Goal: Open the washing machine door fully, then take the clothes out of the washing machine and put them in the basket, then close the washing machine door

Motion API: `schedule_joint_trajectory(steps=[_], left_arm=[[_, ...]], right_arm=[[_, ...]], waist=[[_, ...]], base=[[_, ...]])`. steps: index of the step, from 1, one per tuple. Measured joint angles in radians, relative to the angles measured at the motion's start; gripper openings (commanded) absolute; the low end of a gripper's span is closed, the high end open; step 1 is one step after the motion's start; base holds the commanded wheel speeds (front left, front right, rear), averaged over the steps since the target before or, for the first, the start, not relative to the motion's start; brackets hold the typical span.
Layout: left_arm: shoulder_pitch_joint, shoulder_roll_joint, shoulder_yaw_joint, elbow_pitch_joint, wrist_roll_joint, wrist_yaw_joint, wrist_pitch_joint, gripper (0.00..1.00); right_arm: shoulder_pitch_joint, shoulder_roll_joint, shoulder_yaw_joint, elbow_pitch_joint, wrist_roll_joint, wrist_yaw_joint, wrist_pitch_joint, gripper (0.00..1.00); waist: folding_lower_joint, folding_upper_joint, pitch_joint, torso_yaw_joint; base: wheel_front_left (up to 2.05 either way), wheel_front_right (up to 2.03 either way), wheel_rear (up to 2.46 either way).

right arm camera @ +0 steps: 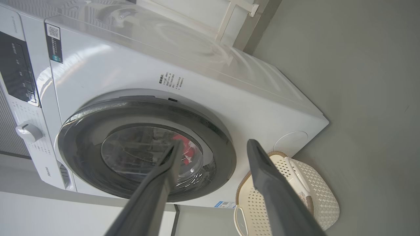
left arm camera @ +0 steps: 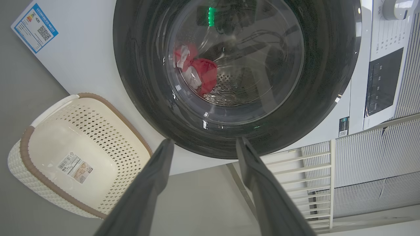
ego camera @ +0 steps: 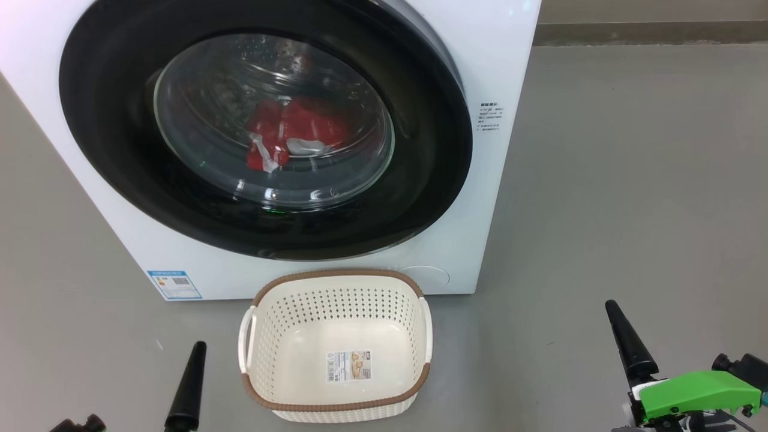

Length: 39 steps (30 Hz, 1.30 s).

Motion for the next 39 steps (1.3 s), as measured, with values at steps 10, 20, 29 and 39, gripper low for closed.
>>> schedule_joint_trajectory(steps=[10, 20, 29, 39], left_arm=[[0.017, 0.001, -0.006, -0.021, 0.160, 0.000, -0.032, 1.00], [0.030, 0.008, -0.020, -0.048, 0.295, 0.001, -0.060, 1.00], [0.037, 0.014, -0.031, -0.068, 0.407, 0.011, -0.086, 1.00], [0.051, 0.021, -0.037, -0.086, 0.530, 0.012, -0.114, 1.00]], right_arm=[[0.000, -0.010, 0.018, -0.001, -0.123, 0.000, -0.027, 1.00], [0.000, -0.019, 0.036, -0.006, -0.261, 0.000, -0.057, 1.00], [0.000, -0.020, 0.043, -0.006, -0.368, 0.000, -0.080, 1.00], [0.000, -0.023, 0.062, -0.009, -0.475, 0.000, -0.111, 1.00]], waist=[[0.0000, 0.0000, 0.000, 0.003], [0.0000, 0.0000, 0.001, 0.004], [0.0000, 0.0000, 0.004, 0.005], [0.0000, 0.0000, 0.006, 0.006]], base=[[0.00, 0.00, 0.00], [0.00, 0.00, 0.00], [0.00, 0.00, 0.00], [0.00, 0.00, 0.00]])
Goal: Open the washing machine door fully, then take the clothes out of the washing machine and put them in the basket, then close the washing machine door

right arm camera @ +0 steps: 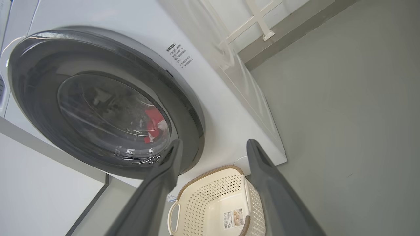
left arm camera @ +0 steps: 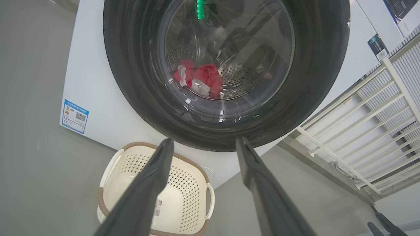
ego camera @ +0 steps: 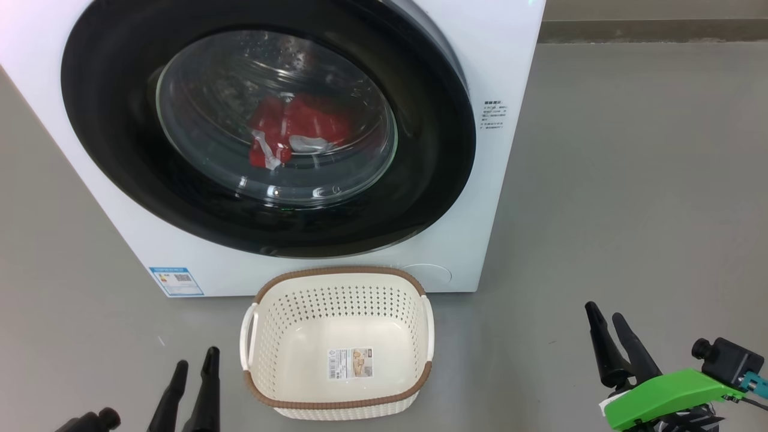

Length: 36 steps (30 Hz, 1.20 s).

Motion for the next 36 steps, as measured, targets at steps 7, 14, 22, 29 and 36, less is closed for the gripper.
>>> schedule_joint_trajectory(steps=[7, 14, 22, 29, 36], left_arm=[[0.005, 0.001, -0.005, -0.016, 0.083, 0.000, -0.022, 1.00], [0.006, 0.004, -0.011, -0.030, 0.173, 0.000, -0.043, 1.00], [0.017, 0.005, -0.013, -0.043, 0.264, 0.000, -0.064, 1.00], [0.025, 0.007, -0.015, -0.055, 0.353, 0.000, -0.086, 1.00], [0.026, 0.007, -0.013, -0.060, 0.425, 0.000, -0.105, 1.00]], right_arm=[[0.000, -0.001, 0.005, -0.001, -0.074, 0.000, -0.021, 1.00], [0.000, -0.001, 0.007, -0.002, -0.146, 0.000, -0.040, 1.00], [0.011, -0.001, 0.006, -0.011, -0.230, 0.000, -0.065, 1.00], [0.017, -0.001, 0.005, -0.012, -0.303, 0.000, -0.082, 1.00], [0.021, -0.001, 0.003, -0.013, -0.382, 0.000, -0.101, 1.00]], waist=[[0.0000, 0.0000, 0.000, 0.001], [0.0000, 0.0000, 0.003, 0.002], [0.0000, 0.0000, 0.004, 0.001], [0.0000, -0.0001, 0.006, -0.002], [0.0000, 0.0000, 0.007, -0.003]], base=[[0.00, 0.00, 0.00], [0.00, 0.00, 0.00], [0.00, 0.00, 0.00], [0.00, 0.00, 0.00], [0.00, 0.00, 0.00]])
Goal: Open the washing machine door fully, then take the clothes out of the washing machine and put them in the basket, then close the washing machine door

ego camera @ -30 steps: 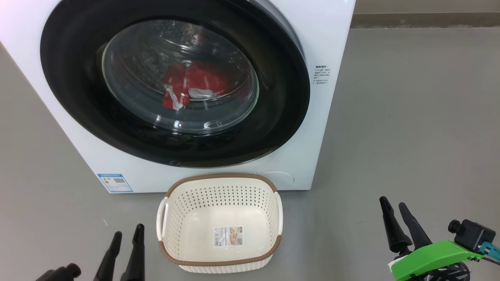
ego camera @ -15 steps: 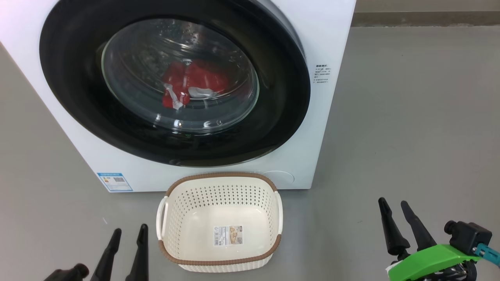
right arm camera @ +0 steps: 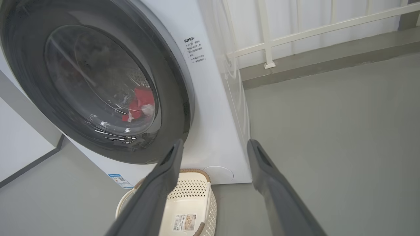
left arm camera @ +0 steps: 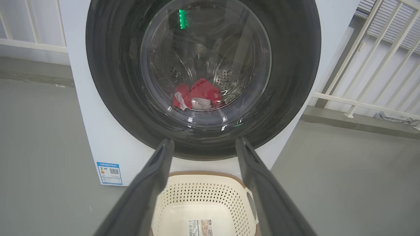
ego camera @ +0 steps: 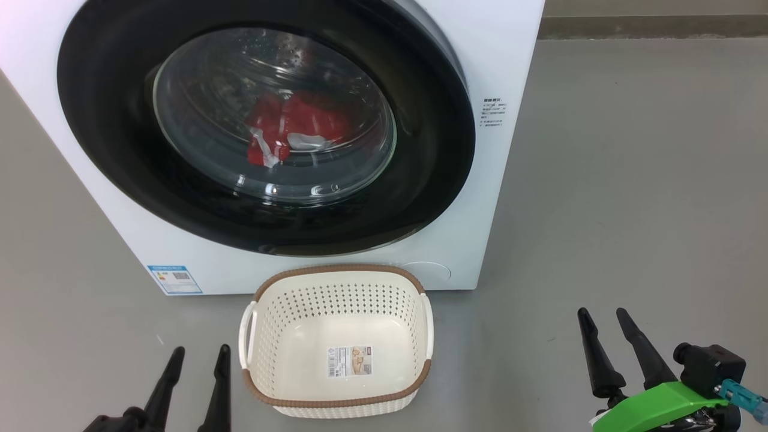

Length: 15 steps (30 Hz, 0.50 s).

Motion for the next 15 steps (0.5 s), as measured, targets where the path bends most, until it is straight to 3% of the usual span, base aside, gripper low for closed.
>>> schedule_joint_trajectory(steps=[15], left_arm=[[0.021, 0.000, 0.015, 0.003, 0.140, -0.006, -0.044, 1.00]], right_arm=[[0.019, 0.001, -0.007, -0.004, -0.153, 0.000, -0.042, 1.00]], waist=[[0.0000, 0.0000, -0.006, 0.002]], base=[[0.00, 0.00, 0.00]])
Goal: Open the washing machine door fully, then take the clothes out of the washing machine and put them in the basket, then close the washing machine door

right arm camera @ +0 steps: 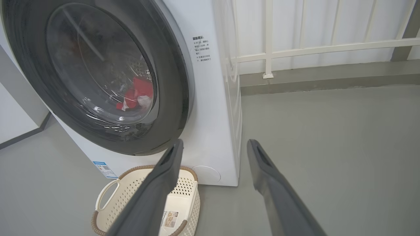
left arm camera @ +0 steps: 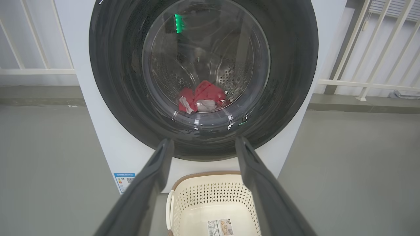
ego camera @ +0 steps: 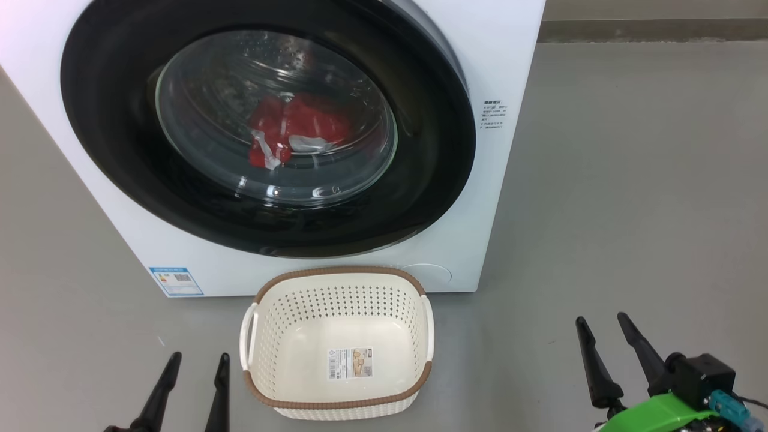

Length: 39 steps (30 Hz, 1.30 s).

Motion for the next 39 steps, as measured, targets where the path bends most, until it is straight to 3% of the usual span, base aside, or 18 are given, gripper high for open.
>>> schedule_joint_trajectory(steps=[7, 26, 28, 29, 39], left_arm=[[0.002, -0.001, 0.014, 0.010, 0.046, -0.007, -0.017, 1.00], [0.002, -0.004, 0.017, 0.044, 0.031, -0.009, -0.017, 1.00], [0.002, -0.005, 0.013, 0.042, 0.029, -0.009, -0.017, 1.00], [0.002, -0.005, 0.010, 0.042, 0.029, -0.009, -0.017, 1.00], [-0.024, -0.007, -0.028, 0.034, 0.003, -0.009, -0.017, 1.00]], right_arm=[[0.020, 0.003, -0.002, 0.000, -0.063, 0.000, -0.021, 1.00], [0.018, 0.007, -0.009, -0.003, -0.026, 0.000, -0.021, 1.00], [0.014, 0.008, -0.007, -0.010, -0.007, 0.000, -0.021, 0.27], [0.010, 0.009, -0.007, -0.016, 0.004, 0.000, -0.021, 0.00], [-0.192, 0.010, -0.022, -0.060, 0.175, 0.000, -0.023, 0.00]], waist=[[0.0000, 0.0000, -0.003, -0.001], [0.0000, 0.0000, 0.004, -0.008], [0.0000, 0.0000, 0.009, -0.008], [0.0000, 0.0000, 0.011, -0.008], [0.0000, 0.0000, 0.056, -0.005]], base=[[0.00, 0.00, 0.00], [0.00, 0.00, 0.00], [0.00, 0.00, 0.00], [0.00, 0.00, 0.00], [0.00, 0.00, 0.00]])
